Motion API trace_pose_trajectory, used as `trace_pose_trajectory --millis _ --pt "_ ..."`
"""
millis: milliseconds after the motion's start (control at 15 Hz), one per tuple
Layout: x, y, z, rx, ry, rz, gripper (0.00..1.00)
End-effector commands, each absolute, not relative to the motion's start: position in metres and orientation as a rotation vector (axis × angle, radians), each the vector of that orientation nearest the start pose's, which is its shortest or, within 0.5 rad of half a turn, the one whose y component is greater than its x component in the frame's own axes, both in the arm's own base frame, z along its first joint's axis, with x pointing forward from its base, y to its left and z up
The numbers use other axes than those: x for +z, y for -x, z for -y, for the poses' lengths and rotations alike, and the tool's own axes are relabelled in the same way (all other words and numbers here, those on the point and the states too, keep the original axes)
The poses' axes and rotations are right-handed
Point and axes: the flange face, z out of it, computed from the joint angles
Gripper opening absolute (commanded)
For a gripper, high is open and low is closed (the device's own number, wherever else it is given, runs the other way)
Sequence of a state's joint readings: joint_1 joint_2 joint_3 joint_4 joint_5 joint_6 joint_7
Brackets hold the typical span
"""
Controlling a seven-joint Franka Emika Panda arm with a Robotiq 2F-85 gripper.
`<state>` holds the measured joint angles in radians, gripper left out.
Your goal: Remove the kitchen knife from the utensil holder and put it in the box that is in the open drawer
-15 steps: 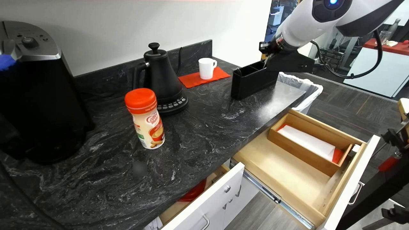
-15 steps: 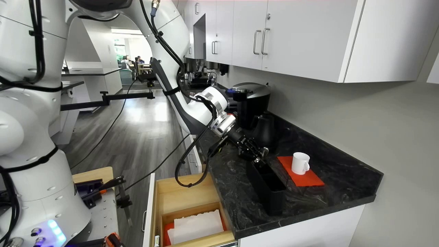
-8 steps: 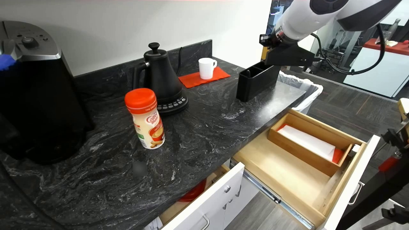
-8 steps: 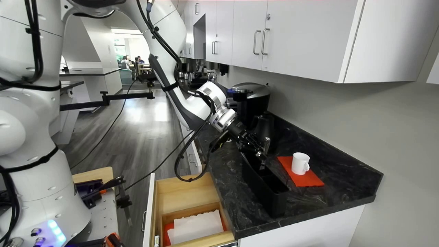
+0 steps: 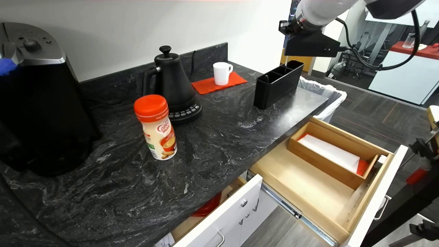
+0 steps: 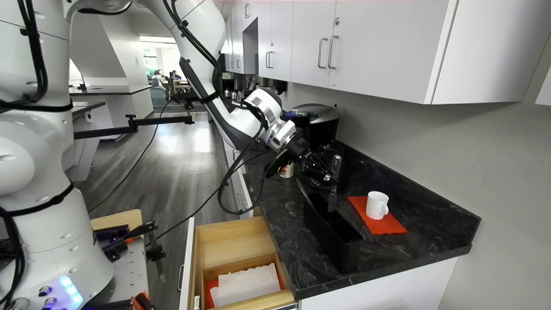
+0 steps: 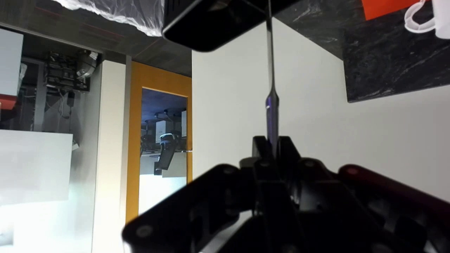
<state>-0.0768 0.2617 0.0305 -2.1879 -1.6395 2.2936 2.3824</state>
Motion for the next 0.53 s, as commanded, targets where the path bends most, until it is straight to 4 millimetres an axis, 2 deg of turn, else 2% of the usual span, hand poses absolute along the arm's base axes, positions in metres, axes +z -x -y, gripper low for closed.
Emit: trace_pose_trajectory --millis 0,267,467 --pt "0.315 -0.552 0.040 -1.745 2.775 -1.701 0.07" --pt "0.356 -0.553 0.034 -1.786 2.849 -1.694 0.07" --pt "0.373 -0.556 0.033 -1.748 2.993 -1.718 0.07"
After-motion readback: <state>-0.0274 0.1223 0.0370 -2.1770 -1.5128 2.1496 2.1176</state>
